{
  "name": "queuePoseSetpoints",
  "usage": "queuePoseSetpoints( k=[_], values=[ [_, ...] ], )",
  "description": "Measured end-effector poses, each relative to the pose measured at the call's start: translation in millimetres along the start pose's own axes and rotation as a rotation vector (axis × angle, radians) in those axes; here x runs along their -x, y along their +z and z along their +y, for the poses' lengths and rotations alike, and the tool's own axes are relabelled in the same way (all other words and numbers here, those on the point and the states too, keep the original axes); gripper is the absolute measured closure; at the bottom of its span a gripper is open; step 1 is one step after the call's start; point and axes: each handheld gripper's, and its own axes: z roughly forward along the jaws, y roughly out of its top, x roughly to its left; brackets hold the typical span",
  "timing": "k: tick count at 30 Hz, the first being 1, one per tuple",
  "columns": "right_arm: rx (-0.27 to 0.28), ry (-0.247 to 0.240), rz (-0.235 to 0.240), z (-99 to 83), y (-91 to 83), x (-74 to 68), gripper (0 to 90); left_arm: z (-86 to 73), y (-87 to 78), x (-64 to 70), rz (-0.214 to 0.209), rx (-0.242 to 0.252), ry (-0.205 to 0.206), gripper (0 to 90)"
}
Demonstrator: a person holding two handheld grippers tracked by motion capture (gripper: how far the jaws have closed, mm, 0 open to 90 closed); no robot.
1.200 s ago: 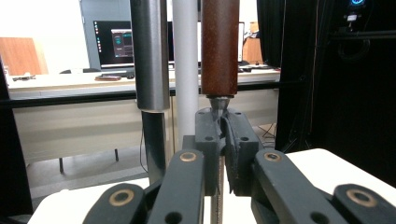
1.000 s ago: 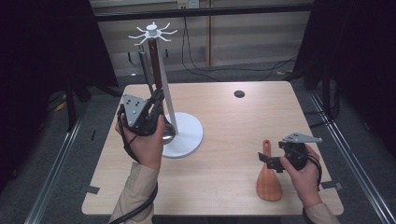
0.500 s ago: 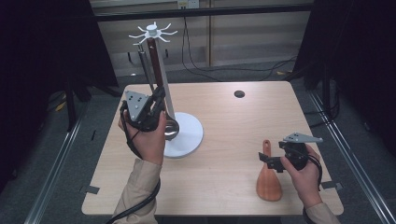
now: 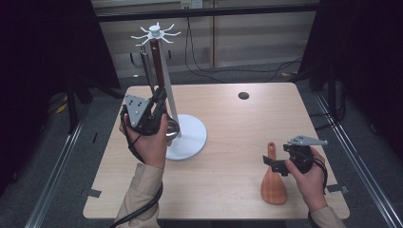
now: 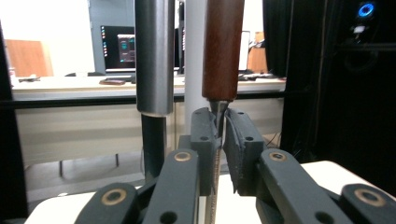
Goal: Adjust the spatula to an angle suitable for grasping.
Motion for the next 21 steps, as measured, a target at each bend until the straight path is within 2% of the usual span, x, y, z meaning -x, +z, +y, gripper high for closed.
queuePoseSetpoints(
  k=[3, 4, 10, 16, 17, 19, 21],
  values=[
    [-0.003, -0.002, 0.001, -0.3, 0.6, -0.1, 4.1, -0.4, 0.8, -0.1, -0.001, -0.013, 0.011, 80.9],
    [-0.004, -0.001, 0.001, -0.3, 0.8, -0.2, 4.1, -1.0, 1.1, -0.3, -0.003, -0.013, 0.003, 80.7],
    [-0.003, -0.002, 0.002, 0.0, 0.5, -0.3, 4.1, -0.8, -0.3, 2.4, -0.022, 0.003, 0.004, 80.8],
    [-0.001, 0.0, 0.001, -0.2, 0.3, 0.7, 4.1, 6.4, -5.9, 3.7, -0.041, 0.064, 0.029, 81.8],
    [0.0, 0.0, 0.002, 0.1, 0.1, 0.5, 4.1, 8.3, -6.6, 4.2, -0.05, 0.081, 0.02, 82.2],
    [0.0, 0.0, 0.0, 0.3, 0.1, 0.1, 4.1, 13.4, -8.7, 3.6, -0.047, 0.093, 0.037, 84.2],
    [-0.001, -0.004, 0.002, 0.2, 0.3, -0.1, 4.1, 18.1, -10.0, 3.0, -0.05, 0.111, 0.026, 85.8]
  ],
)
